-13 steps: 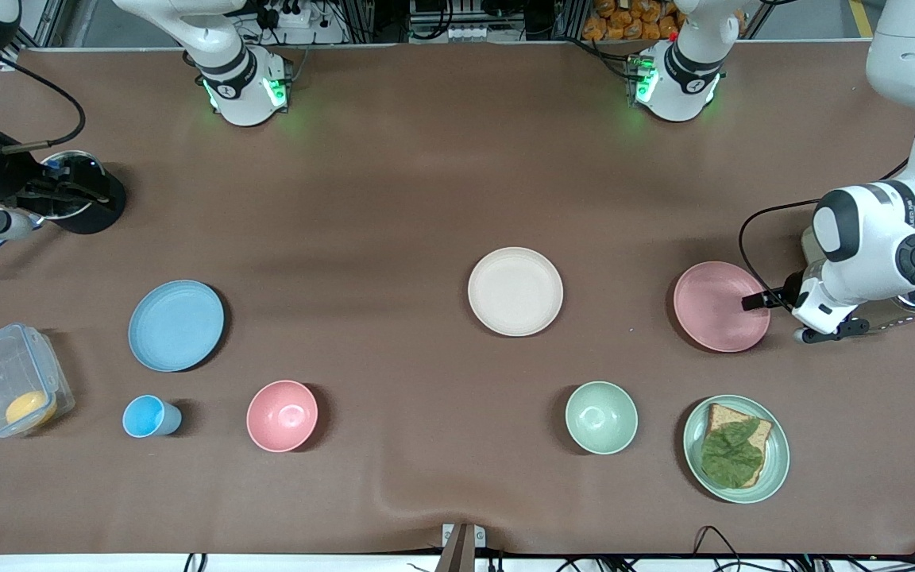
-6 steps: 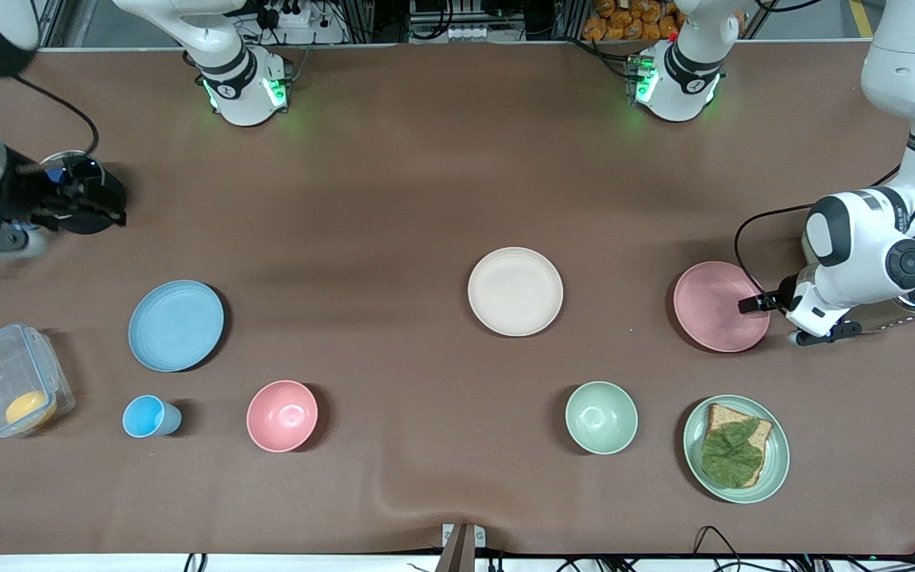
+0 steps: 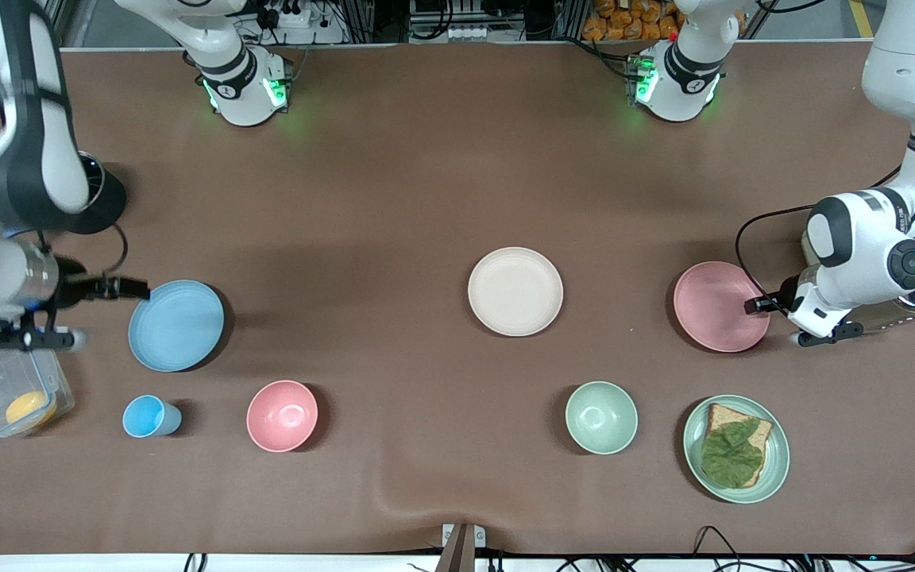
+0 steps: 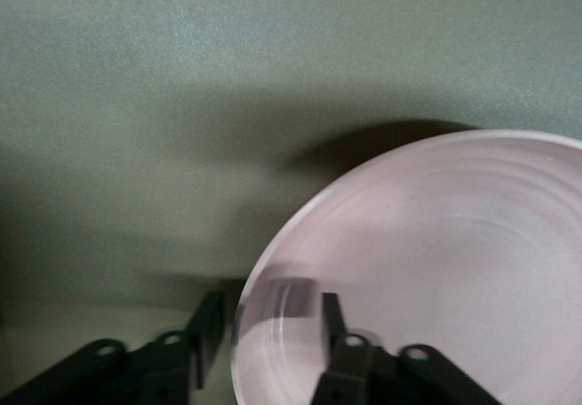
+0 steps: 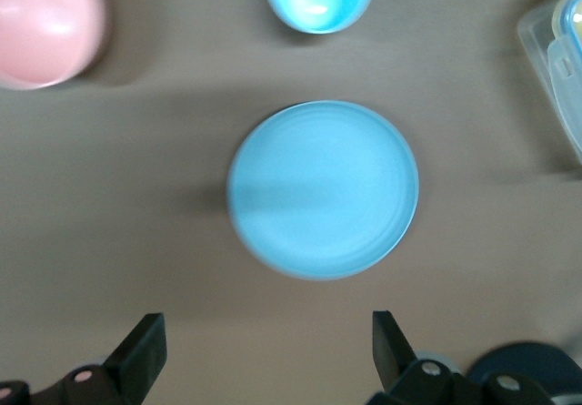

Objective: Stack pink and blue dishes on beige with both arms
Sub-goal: 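Grasp the pink plate rim with the left gripper and lift it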

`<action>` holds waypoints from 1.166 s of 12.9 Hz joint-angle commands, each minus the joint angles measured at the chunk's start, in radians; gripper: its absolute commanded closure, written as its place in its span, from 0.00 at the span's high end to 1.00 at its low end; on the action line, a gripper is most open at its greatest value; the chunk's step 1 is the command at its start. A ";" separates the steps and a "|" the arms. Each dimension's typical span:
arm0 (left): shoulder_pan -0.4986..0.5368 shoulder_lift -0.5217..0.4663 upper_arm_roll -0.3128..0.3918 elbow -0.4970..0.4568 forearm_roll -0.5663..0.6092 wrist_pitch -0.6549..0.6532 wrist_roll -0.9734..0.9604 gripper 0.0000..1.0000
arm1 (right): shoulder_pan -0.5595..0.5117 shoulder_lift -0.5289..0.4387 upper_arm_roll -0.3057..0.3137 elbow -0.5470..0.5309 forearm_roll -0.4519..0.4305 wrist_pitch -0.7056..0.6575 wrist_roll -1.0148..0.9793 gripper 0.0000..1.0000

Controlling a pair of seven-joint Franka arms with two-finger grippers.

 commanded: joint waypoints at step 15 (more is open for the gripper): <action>-0.115 -0.135 -0.287 0.280 -0.073 -0.284 -0.101 0.00 | -0.028 0.056 0.013 -0.004 -0.005 0.033 0.001 1.00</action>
